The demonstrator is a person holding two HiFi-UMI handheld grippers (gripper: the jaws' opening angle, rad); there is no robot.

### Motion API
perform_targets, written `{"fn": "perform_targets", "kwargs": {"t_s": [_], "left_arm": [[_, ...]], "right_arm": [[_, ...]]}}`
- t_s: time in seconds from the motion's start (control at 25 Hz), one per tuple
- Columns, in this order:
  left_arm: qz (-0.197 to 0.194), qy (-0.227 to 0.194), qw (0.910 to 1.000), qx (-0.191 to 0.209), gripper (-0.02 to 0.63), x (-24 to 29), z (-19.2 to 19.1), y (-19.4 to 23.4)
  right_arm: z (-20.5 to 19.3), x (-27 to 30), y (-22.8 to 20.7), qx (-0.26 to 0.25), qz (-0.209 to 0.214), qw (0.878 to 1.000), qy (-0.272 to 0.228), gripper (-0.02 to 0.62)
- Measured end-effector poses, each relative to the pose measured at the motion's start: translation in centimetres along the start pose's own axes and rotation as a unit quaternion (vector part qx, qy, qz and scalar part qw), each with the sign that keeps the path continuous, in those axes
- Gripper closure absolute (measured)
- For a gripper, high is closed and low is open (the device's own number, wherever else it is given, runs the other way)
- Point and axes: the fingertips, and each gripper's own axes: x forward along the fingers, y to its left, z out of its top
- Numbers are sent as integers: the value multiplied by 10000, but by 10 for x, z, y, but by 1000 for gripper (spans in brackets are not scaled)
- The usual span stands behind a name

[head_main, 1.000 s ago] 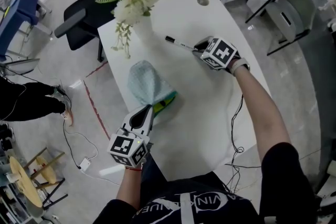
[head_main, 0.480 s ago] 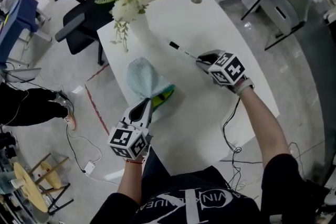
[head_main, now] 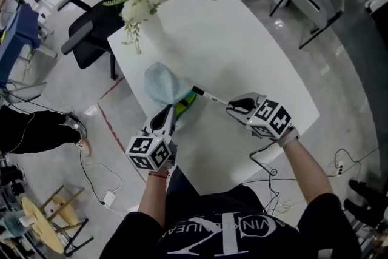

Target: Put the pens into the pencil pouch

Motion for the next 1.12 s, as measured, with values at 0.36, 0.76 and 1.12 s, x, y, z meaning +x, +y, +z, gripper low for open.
{"fn": "perform_targets", "kwargs": {"t_s": [0.36, 0.76, 1.12], "left_arm": [[-140, 92, 9998, 71, 594, 3, -2, -15], [-463, 334, 9981, 224, 597, 0, -17, -38], [-917, 530, 9942, 183, 598, -6, -29, -57]], "right_arm": [[-26, 16, 43, 237, 130, 9993, 247, 520], [-26, 37, 64, 381, 226, 9983, 383, 520], [-4, 46, 72, 533, 253, 9980, 211, 520]]}}
